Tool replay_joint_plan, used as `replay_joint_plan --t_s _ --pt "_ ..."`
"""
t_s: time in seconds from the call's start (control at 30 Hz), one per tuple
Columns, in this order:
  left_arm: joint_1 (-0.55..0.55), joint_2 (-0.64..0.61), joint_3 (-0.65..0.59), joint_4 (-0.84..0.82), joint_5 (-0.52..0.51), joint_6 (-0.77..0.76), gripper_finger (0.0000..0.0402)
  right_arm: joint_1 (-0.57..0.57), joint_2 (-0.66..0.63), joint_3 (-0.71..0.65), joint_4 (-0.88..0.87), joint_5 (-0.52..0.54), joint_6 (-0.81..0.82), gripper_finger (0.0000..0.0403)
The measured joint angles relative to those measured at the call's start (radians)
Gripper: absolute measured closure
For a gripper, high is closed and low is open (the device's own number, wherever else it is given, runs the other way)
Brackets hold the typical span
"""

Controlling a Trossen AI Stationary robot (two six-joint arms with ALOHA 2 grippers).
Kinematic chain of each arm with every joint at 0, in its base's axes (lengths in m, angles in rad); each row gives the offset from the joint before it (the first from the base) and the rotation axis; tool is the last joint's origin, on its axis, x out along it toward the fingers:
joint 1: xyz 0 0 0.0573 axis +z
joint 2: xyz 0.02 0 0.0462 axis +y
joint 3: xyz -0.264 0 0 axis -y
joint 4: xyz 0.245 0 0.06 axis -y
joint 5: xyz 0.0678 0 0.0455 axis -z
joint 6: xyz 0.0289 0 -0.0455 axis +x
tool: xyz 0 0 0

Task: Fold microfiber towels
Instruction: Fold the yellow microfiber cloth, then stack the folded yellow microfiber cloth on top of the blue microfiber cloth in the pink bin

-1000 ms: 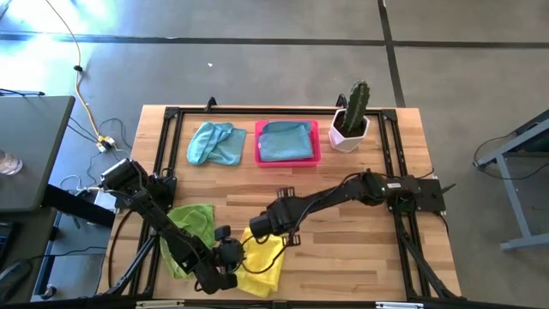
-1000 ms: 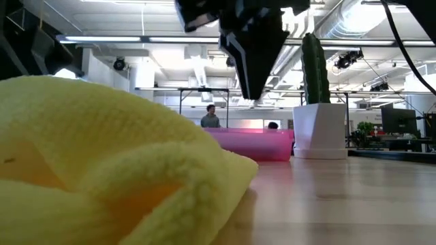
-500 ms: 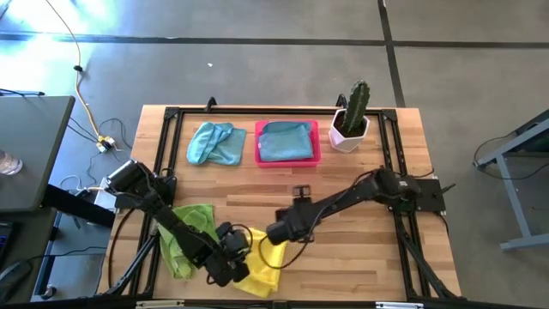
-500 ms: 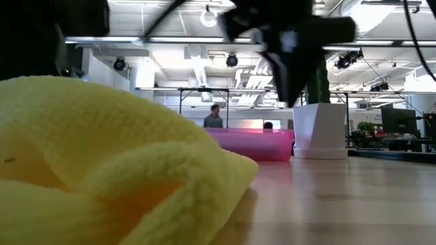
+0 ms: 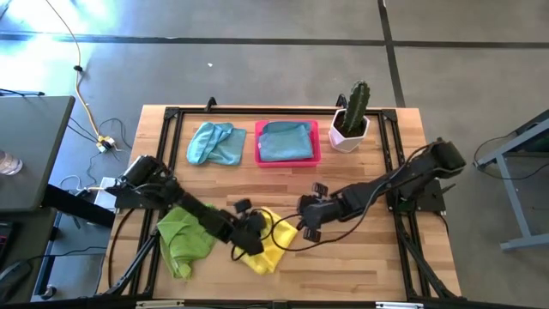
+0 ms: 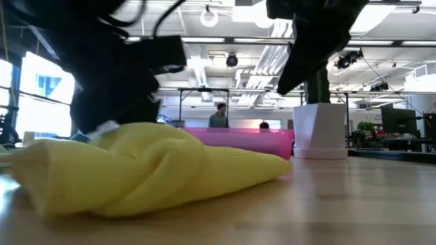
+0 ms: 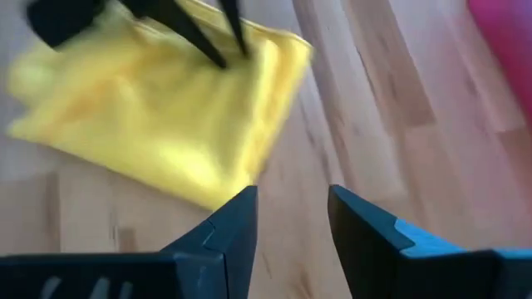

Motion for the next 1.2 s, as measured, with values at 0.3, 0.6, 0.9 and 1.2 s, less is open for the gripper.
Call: replay_joint_plan --t_s 0.3,0.6,0.9,1.2 --pt "0.17 0.001 0.0 0.128 0.056 0.407 0.0334 -0.052 -0.005 -0.304 0.566 -0.109 0.133 0.0249" --pt "0.169 -0.048 0.033 0.103 0.08 0.363 0.0368 -0.157 -0.002 -0.36 0.704 -0.098 0.185 0.0163" --pt "0.035 -0.156 0.043 -0.081 0.178 -0.05 0.0393 -0.24 0.09 -0.358 0.767 -0.235 0.208 0.0157" --pt "0.0 -0.08 0.029 -0.132 0.23 -0.172 0.0401 -0.278 0.248 -0.302 0.847 -0.342 0.111 0.0157"
